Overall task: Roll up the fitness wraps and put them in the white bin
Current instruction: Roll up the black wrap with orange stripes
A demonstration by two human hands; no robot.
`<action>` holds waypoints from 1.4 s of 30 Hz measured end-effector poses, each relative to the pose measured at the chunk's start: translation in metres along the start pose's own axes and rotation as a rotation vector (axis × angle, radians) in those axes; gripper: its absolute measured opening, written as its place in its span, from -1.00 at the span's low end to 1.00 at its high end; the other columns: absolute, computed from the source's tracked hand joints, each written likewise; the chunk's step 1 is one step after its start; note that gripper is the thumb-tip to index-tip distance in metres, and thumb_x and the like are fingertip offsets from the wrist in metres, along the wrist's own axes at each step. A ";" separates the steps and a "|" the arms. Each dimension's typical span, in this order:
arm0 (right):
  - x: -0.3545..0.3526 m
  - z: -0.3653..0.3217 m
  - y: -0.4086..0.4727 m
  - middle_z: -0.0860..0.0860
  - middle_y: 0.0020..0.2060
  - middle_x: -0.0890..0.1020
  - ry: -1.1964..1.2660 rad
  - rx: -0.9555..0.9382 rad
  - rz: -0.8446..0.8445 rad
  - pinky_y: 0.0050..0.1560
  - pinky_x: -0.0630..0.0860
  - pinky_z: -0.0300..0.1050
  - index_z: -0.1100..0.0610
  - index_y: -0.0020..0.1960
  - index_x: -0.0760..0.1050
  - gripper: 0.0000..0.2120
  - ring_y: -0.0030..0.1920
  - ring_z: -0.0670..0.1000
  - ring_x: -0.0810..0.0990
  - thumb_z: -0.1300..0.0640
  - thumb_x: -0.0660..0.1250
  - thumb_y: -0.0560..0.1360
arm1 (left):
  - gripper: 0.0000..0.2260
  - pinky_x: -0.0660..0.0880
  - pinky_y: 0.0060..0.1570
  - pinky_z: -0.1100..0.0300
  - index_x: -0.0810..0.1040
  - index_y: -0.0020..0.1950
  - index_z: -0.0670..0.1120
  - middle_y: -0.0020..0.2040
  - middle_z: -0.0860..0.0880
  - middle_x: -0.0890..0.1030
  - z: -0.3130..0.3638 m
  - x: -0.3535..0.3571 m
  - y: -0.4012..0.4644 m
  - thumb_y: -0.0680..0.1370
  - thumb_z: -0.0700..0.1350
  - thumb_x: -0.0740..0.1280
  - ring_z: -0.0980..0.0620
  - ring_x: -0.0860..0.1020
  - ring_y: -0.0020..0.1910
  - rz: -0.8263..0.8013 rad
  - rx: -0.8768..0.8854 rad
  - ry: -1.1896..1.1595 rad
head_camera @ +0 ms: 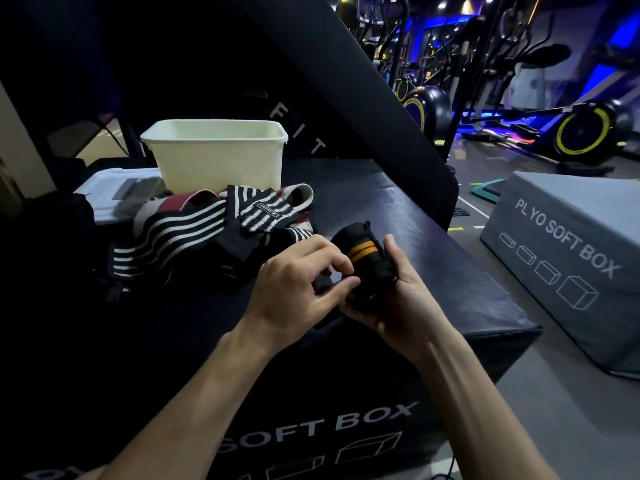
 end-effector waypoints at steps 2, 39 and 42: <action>-0.003 -0.001 0.000 0.19 0.19 0.67 -0.044 -0.021 0.014 0.34 0.47 0.13 0.20 0.25 0.65 -0.33 0.24 0.17 0.60 -0.35 0.17 0.58 | -0.88 0.56 -0.15 -0.01 0.64 -0.08 0.02 -0.09 0.11 0.58 0.000 0.002 -0.002 0.53 0.05 0.47 0.06 0.60 -0.10 -0.022 0.001 0.018; 0.240 0.037 0.026 0.07 0.08 0.72 -0.698 -0.463 -0.214 0.17 0.64 0.22 0.05 0.24 0.58 -0.36 0.10 0.06 0.72 -0.20 0.63 0.26 | -0.55 0.56 -0.15 -0.22 0.35 -0.17 0.08 -0.12 -0.24 0.53 -0.083 -0.226 -0.090 0.32 -0.01 0.66 -0.10 0.58 -0.20 0.497 -0.469 -0.242; 0.273 0.054 0.038 0.03 0.01 0.74 -0.745 -0.501 -0.213 0.12 0.67 0.08 0.10 0.19 0.59 -0.43 0.03 -0.01 0.74 -0.12 0.65 0.29 | -0.65 0.52 -0.22 0.11 0.41 -0.23 0.12 -0.24 0.10 0.56 -0.093 -0.241 -0.109 0.37 0.06 0.61 0.11 0.56 -0.27 0.406 -0.556 -0.050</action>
Point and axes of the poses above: each hand's wrist, its own y-axis towards the middle knuckle, its own x-axis out of the palm, z = x × y, the point moved 6 cm from there along y, towards the middle knuckle
